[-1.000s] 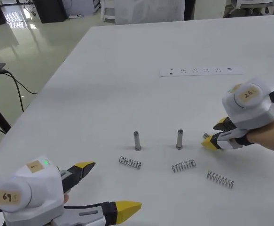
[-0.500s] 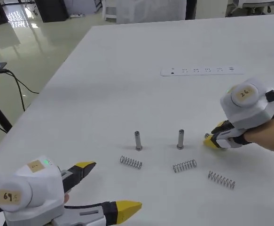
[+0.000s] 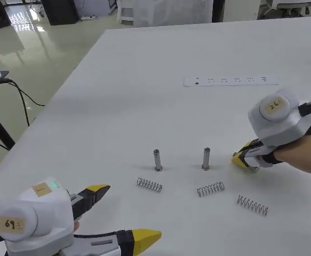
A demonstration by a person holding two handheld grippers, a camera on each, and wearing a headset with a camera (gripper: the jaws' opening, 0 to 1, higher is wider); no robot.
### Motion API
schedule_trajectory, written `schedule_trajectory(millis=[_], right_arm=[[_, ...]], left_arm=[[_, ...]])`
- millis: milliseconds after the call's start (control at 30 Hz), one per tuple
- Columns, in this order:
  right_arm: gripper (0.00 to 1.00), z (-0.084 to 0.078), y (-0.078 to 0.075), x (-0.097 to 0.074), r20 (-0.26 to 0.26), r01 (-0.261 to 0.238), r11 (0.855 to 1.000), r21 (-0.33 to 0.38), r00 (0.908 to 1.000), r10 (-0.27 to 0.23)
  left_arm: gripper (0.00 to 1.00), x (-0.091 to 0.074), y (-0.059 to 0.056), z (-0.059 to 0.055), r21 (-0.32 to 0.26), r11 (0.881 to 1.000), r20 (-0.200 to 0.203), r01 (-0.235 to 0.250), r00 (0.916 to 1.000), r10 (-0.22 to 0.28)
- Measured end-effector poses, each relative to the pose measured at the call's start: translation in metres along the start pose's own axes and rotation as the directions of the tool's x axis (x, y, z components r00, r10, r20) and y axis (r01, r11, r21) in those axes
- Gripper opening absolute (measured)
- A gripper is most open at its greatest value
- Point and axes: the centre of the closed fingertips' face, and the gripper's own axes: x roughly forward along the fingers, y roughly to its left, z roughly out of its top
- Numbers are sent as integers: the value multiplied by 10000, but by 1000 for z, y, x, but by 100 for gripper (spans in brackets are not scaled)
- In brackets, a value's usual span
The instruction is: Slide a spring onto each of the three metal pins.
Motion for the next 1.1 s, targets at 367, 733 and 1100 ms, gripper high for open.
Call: schedule_trajectory(millis=[367, 733, 1100], right_arm=[[6, 1, 2, 0, -214, -110, 9983, 568, 9997, 122], [5, 1, 0, -8, -107, -35, 9898, 1422, 9999, 50], [5, 10, 2, -25, 241, 80, 9906, 1364, 9996, -114]], left_arm=[[87, 0, -1, -1, -7, 10000, 8, 17, 10000, -17], [87, 0, -2, 0, -2, 10000, 47, 1, 10000, -1], [87, 0, -1, 2, 17, 10000, 89, -18, 10000, 18]])
